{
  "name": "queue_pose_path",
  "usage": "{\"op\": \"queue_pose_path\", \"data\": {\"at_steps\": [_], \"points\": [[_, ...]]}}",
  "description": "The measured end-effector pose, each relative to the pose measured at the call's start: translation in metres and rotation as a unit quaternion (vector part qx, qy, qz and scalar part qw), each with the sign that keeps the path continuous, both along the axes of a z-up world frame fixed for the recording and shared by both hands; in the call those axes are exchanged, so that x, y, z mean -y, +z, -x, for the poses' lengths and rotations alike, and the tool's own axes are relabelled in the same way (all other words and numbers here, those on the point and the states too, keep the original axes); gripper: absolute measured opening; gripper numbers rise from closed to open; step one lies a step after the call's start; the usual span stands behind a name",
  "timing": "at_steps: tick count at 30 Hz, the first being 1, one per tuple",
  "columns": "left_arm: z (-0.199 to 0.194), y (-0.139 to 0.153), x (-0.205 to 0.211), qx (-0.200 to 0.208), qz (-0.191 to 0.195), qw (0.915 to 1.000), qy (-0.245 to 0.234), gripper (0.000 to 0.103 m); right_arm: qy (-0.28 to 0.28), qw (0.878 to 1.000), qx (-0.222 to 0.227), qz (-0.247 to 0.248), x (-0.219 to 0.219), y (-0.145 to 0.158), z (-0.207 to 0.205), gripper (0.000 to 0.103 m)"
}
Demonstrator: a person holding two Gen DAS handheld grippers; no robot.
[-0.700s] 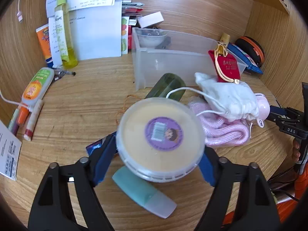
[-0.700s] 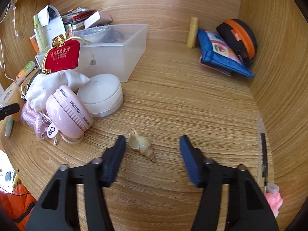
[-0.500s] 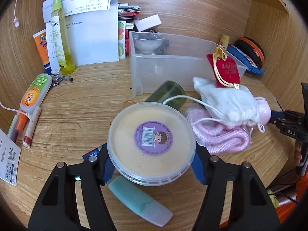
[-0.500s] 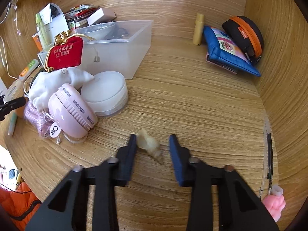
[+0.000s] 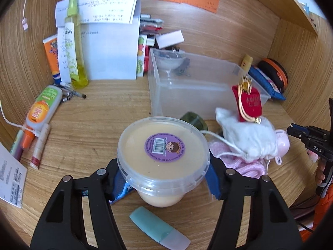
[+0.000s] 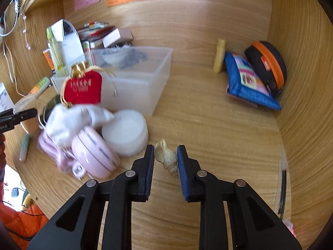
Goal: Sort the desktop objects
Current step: 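Carry the cream tub in the left gripper over the clear box while the right gripper carries the seashell there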
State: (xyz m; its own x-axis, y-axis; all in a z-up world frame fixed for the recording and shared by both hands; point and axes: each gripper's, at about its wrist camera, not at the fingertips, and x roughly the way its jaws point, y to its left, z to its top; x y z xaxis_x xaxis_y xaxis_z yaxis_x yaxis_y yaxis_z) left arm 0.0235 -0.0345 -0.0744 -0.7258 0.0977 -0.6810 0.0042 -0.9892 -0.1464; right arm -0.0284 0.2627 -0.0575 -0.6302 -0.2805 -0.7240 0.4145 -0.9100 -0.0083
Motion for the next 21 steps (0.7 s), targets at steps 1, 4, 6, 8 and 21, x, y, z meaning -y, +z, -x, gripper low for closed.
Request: {"op": "queue_pose_path", "data": {"at_steps": [1, 4, 6, 8, 21], "points": [[0.0, 0.004, 0.0, -0.005, 0.002, 1.0, -0.001, 0.063, 0.001, 1.0, -0.005, 0.0, 0.002, 0.005, 0.002, 0.02], [0.001, 0.017, 0.001, -0.023, 0.008, 0.9997, -0.002, 0.063, 0.005, 1.0, -0.016, 0.002, 0.006, 0.014, 0.008, 0.02], [0.002, 0.025, 0.003, -0.034, 0.009, 0.9994, -0.002, 0.063, 0.005, 1.0, -0.026, 0.005, 0.01, 0.023, 0.013, 0.02], [0.004, 0.032, 0.005, -0.044, 0.005, 0.999, 0.0, 0.063, 0.003, 0.999, -0.034, 0.01, 0.01, 0.028, 0.016, 0.02], [0.048, 0.068, 0.021, -0.079, -0.006, 0.9968, -0.006, 0.063, 0.02, 0.997, -0.076, 0.024, 0.032, 0.065, 0.048, 0.02]]}}
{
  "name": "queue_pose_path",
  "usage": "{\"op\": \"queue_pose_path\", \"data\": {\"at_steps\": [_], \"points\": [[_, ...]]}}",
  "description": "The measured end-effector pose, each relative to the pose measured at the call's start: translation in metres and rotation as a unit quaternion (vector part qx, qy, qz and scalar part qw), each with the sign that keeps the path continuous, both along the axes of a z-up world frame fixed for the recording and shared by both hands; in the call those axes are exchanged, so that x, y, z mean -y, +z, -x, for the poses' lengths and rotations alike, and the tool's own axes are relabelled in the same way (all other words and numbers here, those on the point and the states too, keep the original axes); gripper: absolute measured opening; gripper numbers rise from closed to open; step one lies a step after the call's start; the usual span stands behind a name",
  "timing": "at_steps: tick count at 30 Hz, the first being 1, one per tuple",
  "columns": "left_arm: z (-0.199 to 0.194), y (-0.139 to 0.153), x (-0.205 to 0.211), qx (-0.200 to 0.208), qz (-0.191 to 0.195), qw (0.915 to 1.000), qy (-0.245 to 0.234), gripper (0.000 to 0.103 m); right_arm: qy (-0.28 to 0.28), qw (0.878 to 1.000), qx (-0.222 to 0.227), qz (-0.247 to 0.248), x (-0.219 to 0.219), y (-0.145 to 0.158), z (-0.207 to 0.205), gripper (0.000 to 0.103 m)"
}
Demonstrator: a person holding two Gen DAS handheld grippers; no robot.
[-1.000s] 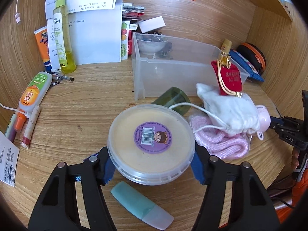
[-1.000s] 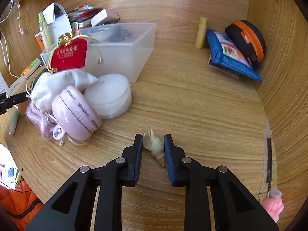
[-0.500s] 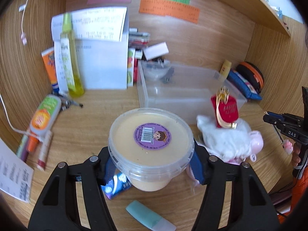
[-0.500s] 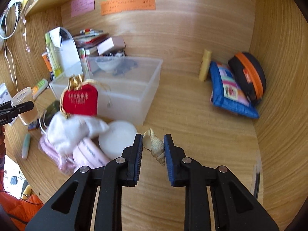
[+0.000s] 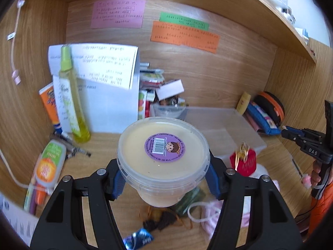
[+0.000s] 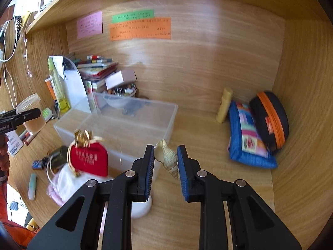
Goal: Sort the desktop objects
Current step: 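Carry the cream tub in the left gripper over the clear box while the right gripper carries the seashell there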
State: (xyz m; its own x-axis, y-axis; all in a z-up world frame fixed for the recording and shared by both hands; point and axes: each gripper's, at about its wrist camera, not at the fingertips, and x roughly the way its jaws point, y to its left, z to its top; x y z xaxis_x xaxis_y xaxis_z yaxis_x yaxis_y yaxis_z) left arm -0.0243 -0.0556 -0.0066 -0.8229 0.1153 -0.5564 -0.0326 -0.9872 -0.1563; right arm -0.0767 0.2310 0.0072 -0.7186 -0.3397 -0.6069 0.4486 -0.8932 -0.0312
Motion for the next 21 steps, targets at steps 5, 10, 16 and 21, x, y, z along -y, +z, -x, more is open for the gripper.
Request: {"op": "queue_pose_path", "data": {"at_steps": [5, 10, 16, 21], "points": [[0.026, 0.009, 0.004, 0.0, -0.009, 1.0, -0.003, 0.063, 0.018, 1.0, -0.004, 0.005, 0.017, 0.006, 0.02, 0.02], [0.054, 0.013, 0.0, 0.001, -0.01, 0.9999, -0.012, 0.063, 0.037, 0.999, 0.007, 0.016, 0.036, 0.005, 0.041, 0.02], [0.082, 0.003, -0.014, 0.018, -0.003, 0.9993, -0.031, 0.063, 0.057, 0.998, 0.033, 0.021, 0.062, -0.004, 0.064, 0.02], [0.101, -0.018, -0.021, 0.048, -0.028, 0.9976, -0.042, 0.063, 0.068, 0.995, 0.069, 0.034, 0.075, -0.022, 0.078, 0.02]]}}
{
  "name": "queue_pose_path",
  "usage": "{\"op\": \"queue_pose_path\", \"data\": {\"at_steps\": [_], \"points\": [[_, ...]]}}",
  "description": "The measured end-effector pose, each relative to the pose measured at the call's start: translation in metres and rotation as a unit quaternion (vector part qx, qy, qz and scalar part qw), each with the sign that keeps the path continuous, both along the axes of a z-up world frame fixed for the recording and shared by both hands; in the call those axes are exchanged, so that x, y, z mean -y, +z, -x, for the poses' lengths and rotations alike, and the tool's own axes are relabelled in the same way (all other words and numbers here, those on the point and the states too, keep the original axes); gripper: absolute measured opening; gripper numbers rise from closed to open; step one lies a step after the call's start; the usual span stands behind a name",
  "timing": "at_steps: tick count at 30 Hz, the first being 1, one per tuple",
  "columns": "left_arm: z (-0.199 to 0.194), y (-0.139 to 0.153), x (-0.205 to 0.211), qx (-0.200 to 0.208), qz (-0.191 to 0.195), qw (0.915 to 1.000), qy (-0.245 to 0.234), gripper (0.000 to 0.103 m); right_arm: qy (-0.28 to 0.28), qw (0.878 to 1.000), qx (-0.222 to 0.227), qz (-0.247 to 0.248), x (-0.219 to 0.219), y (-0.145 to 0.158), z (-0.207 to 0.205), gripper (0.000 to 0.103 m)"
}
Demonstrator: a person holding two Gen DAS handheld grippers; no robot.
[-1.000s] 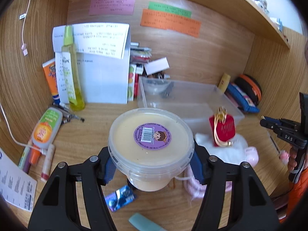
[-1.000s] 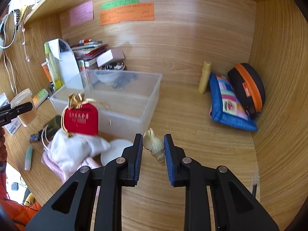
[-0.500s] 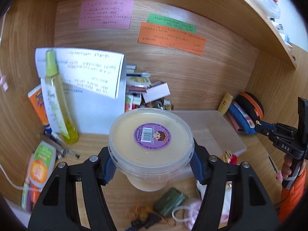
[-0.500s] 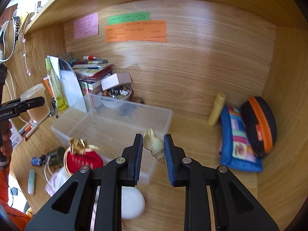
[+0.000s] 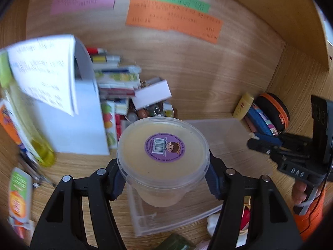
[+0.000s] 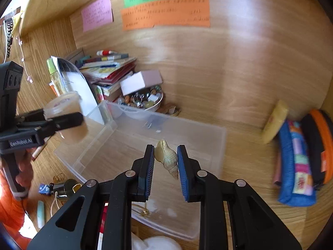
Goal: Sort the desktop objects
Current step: 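Carry the cream tub in the left gripper over the clear box while the right gripper carries the seashell there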
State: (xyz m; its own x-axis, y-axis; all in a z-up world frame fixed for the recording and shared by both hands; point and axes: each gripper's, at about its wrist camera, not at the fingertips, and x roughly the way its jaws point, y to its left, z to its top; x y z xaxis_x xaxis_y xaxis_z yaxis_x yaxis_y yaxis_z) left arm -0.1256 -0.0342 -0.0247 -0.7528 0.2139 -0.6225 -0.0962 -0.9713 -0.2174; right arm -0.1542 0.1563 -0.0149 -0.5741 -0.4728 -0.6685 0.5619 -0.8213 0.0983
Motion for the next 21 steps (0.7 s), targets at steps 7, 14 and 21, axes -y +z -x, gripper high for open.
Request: {"op": "queue_pose_path", "data": {"at_steps": [7, 14, 21], "points": [[0.008, -0.022, -0.015, 0.021, 0.019, 0.9995, -0.013, 0.063, 0.006, 1.0, 0.02, -0.012, 0.005, -0.023, 0.003, 0.02], [0.012, -0.034, -0.03, 0.034, 0.051, 0.9979, -0.021, 0.063, 0.012, 0.999, 0.05, -0.004, 0.005, -0.036, 0.011, 0.02], [0.01, -0.043, -0.049, 0.039, 0.094, 0.9939, -0.041, 0.063, 0.012, 0.999, 0.05, -0.014, 0.009, -0.041, 0.009, 0.02]]}}
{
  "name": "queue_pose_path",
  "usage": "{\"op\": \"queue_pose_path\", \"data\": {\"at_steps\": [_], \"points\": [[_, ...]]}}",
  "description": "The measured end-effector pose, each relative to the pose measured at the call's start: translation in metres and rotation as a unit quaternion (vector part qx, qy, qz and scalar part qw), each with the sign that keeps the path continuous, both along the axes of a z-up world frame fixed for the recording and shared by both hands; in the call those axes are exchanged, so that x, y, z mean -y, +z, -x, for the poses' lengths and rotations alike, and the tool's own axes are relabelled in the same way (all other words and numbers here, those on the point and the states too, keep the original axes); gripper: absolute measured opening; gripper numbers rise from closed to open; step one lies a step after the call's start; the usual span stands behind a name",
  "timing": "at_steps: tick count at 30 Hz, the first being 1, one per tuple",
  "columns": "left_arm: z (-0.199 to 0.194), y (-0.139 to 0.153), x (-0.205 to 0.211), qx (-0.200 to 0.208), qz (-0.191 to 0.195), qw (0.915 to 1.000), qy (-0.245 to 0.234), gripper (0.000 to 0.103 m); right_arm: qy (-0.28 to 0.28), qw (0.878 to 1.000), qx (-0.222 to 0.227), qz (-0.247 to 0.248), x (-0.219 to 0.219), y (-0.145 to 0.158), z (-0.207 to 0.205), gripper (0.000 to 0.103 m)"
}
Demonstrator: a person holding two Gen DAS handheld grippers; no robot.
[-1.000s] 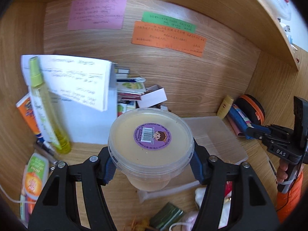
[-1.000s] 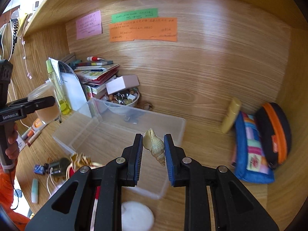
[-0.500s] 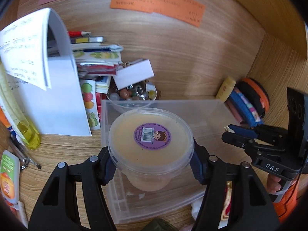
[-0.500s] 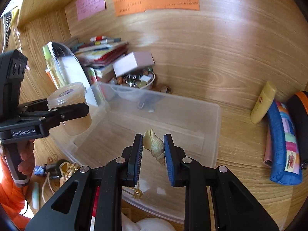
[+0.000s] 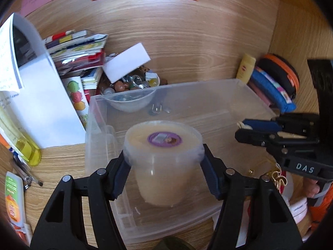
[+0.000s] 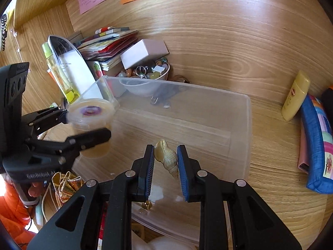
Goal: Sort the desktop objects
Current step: 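Carry the cream tub in the left gripper over the clear box while the right gripper carries the seashell there, then open both grippers to drop the tub and seashell into the clear box, then move the left gripper to the teal tube while the right gripper approaches the pink headphones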
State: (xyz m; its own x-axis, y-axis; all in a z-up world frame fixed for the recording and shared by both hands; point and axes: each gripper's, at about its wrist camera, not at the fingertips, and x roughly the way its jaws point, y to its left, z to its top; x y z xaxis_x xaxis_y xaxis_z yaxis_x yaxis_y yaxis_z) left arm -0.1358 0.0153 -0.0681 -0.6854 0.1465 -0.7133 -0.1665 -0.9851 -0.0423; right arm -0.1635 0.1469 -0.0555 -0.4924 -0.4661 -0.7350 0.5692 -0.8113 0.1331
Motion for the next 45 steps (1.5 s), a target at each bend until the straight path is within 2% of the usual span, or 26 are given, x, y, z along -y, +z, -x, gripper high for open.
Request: {"op": "queue_pose_path", "data": {"at_steps": [14, 20, 21, 25, 27, 30, 34, 40, 45], "points": [[-0.002, 0.003, 0.007, -0.002, -0.02, 0.9998, 0.001, 0.064, 0.006, 0.999, -0.005, -0.031, 0.01, -0.004, -0.006, 0.021], [-0.006, 0.008, 0.009, -0.011, -0.023, 0.9997, 0.004, 0.072, 0.003, 0.999, -0.008, -0.031, 0.01, -0.003, -0.007, 0.024], [-0.008, 0.011, 0.01, -0.017, -0.023, 0.9996, 0.004, 0.075, 0.002, 0.999, -0.01, -0.03, 0.009, -0.002, -0.008, 0.028], [-0.016, 0.024, 0.016, -0.044, -0.03, 0.9985, 0.008, 0.082, -0.022, 0.999, -0.046, -0.016, 0.001, 0.013, -0.013, 0.061], [-0.02, 0.031, 0.021, -0.053, -0.031, 0.9979, 0.019, 0.088, -0.033, 0.998, -0.057, -0.007, -0.005, 0.022, -0.014, 0.064], [-0.027, 0.042, 0.028, -0.06, -0.039, 0.9972, 0.022, 0.09, -0.046, 0.997, -0.059, 0.016, -0.016, 0.036, -0.015, 0.066], [-0.045, 0.056, 0.038, -0.078, -0.029, 0.9961, 0.029, 0.095, -0.054, 0.996, -0.067, 0.038, -0.027, 0.051, -0.024, 0.076], [-0.073, 0.064, 0.058, -0.086, -0.019, 0.9947, 0.054, 0.099, -0.051, 0.994, -0.09, 0.026, -0.032, 0.061, -0.05, 0.081], [-0.095, 0.053, 0.077, -0.066, -0.021, 0.9945, 0.079, 0.099, -0.05, 0.994, -0.095, 0.017, -0.039, 0.058, -0.074, 0.083]]}}
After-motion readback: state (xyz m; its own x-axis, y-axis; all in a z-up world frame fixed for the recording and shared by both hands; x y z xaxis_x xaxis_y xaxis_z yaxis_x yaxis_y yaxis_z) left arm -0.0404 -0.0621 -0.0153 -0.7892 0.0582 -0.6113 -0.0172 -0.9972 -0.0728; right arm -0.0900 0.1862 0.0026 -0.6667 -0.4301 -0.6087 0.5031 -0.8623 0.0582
